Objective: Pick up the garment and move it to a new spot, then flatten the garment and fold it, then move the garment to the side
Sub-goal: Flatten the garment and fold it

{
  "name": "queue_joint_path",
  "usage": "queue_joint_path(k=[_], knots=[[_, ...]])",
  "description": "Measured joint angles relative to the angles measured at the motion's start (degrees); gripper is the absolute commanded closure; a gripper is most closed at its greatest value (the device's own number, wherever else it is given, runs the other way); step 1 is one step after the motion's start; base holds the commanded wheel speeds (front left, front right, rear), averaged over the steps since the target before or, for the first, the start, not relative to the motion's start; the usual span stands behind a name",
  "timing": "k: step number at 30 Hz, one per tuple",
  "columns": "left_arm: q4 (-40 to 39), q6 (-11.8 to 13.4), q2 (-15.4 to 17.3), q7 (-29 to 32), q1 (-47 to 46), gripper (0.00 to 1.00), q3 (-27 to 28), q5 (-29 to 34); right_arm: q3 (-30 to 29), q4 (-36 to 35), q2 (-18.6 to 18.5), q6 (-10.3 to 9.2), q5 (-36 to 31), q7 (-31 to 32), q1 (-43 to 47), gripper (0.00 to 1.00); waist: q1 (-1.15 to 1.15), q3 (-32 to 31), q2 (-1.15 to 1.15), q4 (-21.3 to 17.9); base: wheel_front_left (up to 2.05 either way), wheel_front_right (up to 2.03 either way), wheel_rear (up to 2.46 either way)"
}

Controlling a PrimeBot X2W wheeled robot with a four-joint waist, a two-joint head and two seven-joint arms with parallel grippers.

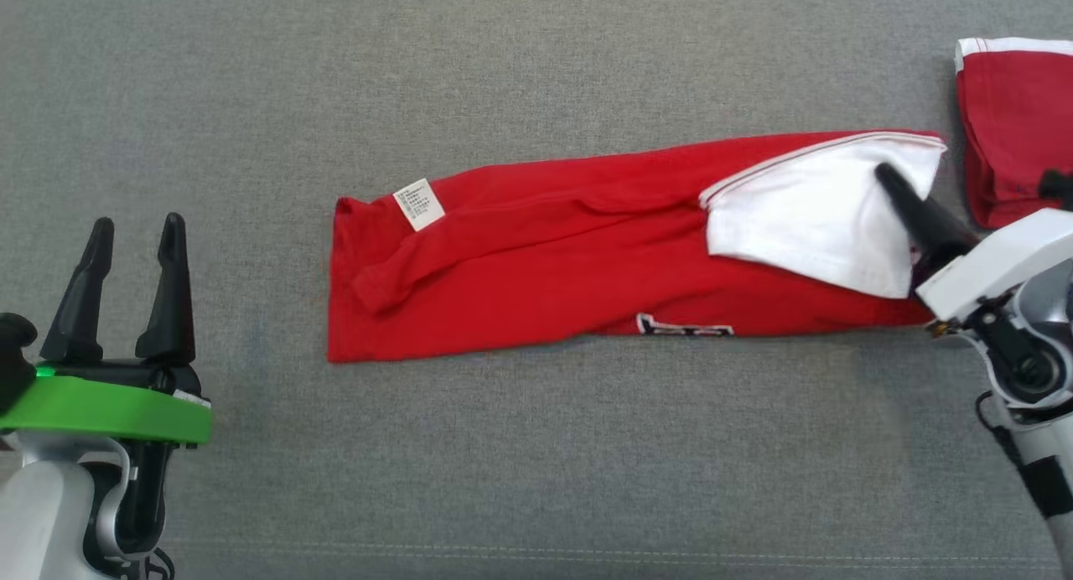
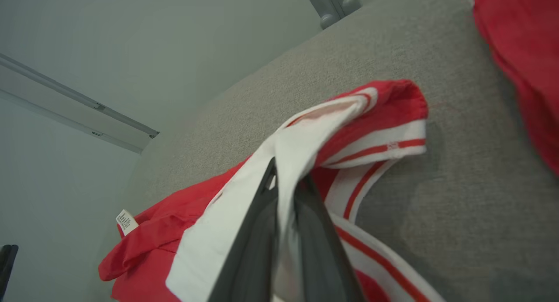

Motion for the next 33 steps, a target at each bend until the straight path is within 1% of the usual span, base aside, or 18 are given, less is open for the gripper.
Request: queue_joint_path(k=[1, 3, 5, 7, 10, 11, 16, 18, 20, 23, 28, 31, 32, 33], knots=[[-0.26, -0.81, -0.91, 0.0, 0.14, 0.0, -0.03, 0.01, -2.04, -1.67, -2.41, 0.12, 0.97, 0.6, -0.12, 1.0, 0.0, -0.45, 0.0, -0.21, 0.0, 0.0, 0.0], [-0.53, -1.22, -1.78, 0.0, 0.18, 0.0, -0.04, 0.21, -4.07, -3.71, -5.42, 0.08, 1.69, 1.81, -0.12, 1.0, 0.0, -0.95, 0.0, -0.28, 0.0, 0.0, 0.0], [-0.68, -1.7, -2.56, 0.0, 0.41, 0.0, 0.0, 0.45, -5.24, -6.62, -7.19, 0.14, 2.69, 3.19, -0.14, 1.0, 0.0, -1.4, 0.0, -0.22, 0.0, 0.0, 0.0], [-0.74, -2.18, -3.01, 0.0, 0.92, 0.0, -0.03, 0.54, -4.97, -9.66, -7.27, 0.57, 4.12, 4.87, -0.52, 1.0, 0.0, -1.79, 0.0, -0.04, 0.0, 0.0, 0.0], [-0.85, -2.7, -3.35, 0.0, 1.89, 0.0, 0.08, 0.66, -1.1, -13.56, -6.11, 1.18, 5.08, 8.53, -2.81, 1.0, 0.0, -2.16, 0.0, 0.2, 0.0, 0.0, 0.0], [-0.85, -2.7, -3.35, 0.0, 1.89, 0.0, 0.08, 0.66, -1.1, -13.56, -6.11, 1.18, 5.08, 8.53, -2.81, 1.0, 0.0, -2.16, 0.0, 0.2, 0.0, 0.0, 0.0], [-0.94, -4.27, -4.26, 0.0, 2.09, 0.0, -1.78, 1.49, 9.25, -16.82, -4.19, 1.14, 2.93, 15.35, -5.08, 1.0, 0.0, -2.11, 0.0, 0.95, 0.0, 0.0, 0.0], [-1.15, -4.65, -4.33, 0.0, 2.05, 0.0, -1.88, 1.52, 12.77, -17.02, -2.05, 0.52, 1.69, 17.17, -5.26, 1.0, 0.0, -1.86, 0.0, 1.42, 0.0, 0.0, 0.0], [-1.16, -4.83, -4.33, 0.0, 1.91, 0.0, -2.04, 1.53, 15.72, -16.79, 0.18, -0.59, 0.14, 18.24, -5.97, 1.0, 0.0, -1.45, 0.0, 1.85, 0.0, 0.0, 0.0], [-1.24, -5.23, -4.38, 0.0, 1.79, 0.0, -2.25, 1.68, 18.38, -15.53, 2.86, -2.44, -2.56, 18.79, -8.48, 1.0, 0.0, -0.71, 0.0, 2.55, 0.0, 0.0, 0.0], [-0.85, -5.82, -4.55, 0.0, 1.53, 0.0, -3.08, 1.77, 21.74, -11.85, 7.98, -4.92, -5.98, 19.33, -12.77, 1.0, 0.0, 0.75, 0.0, 3.5, 0.0, 0.0, 0.0], [-0.53, -6.23, -4.94, 0.0, 1.02, 0.0, -3.6, 1.77, 23.23, -9.15, 9.58, -6.06, -7.93, 19.47, -14.62, 1.0, 0.0, 1.54, 0.0, 4.12, 0.0, 0.0, 0.0], [-0.35, -6.27, -5.05, 0.0, 0.63, 0.0, -3.68, 1.77, 23.4, -8.11, 10.04, -6.42, -8.42, 19.57, -15.13, 0.96, 0.0, 1.77, 0.0, 4.36, 0.0, 0.0, 0.0], [-0.3, -6.41, -5.14, 0.0, 0.34, 0.0, -3.65, 1.77, 24.08, -7.17, 10.31, -6.49, -9.23, 19.6, -15.79, 0.84, 0.0, 1.97, 0.0, 4.57, 0.0, 0.0, 0.0]])
